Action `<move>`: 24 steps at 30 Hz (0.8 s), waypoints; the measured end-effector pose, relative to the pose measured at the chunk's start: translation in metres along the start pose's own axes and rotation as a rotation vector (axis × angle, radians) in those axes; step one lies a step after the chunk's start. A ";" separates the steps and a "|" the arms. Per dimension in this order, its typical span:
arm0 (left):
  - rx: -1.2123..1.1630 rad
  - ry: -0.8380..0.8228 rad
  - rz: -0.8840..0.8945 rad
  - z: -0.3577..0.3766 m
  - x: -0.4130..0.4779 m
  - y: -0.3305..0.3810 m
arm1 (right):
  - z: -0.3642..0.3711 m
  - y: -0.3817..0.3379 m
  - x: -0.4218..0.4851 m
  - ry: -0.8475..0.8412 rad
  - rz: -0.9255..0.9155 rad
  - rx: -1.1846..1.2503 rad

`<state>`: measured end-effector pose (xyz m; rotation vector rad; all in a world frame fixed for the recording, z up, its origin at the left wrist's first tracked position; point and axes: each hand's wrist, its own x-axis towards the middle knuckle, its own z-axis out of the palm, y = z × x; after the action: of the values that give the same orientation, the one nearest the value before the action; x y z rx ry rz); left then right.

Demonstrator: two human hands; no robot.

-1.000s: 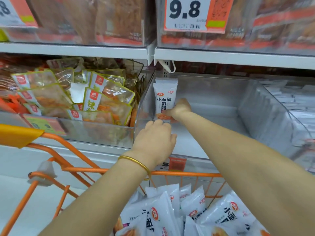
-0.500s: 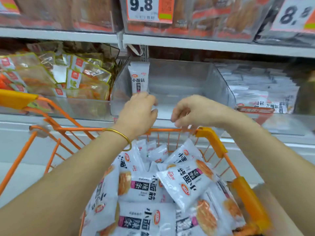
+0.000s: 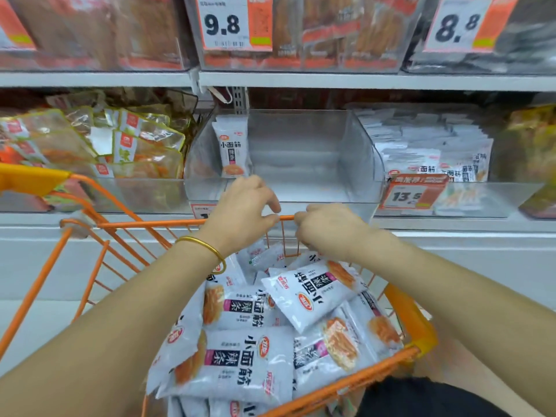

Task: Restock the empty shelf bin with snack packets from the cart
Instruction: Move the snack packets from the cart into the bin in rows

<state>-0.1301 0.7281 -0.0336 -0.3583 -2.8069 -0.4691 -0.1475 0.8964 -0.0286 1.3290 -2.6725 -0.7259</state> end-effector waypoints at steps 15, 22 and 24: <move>-0.640 0.043 -0.401 -0.028 0.028 -0.007 | -0.026 0.052 0.039 0.525 0.575 1.452; -0.619 0.225 -0.515 -0.021 0.053 -0.043 | -0.008 0.055 0.112 -0.034 0.420 1.977; -0.572 0.237 -0.528 -0.019 0.059 -0.054 | -0.007 0.059 0.135 -0.065 0.413 1.951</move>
<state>-0.1963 0.6833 -0.0140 0.3312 -2.4602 -1.3359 -0.2731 0.8198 -0.0155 0.4215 -2.9671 2.3222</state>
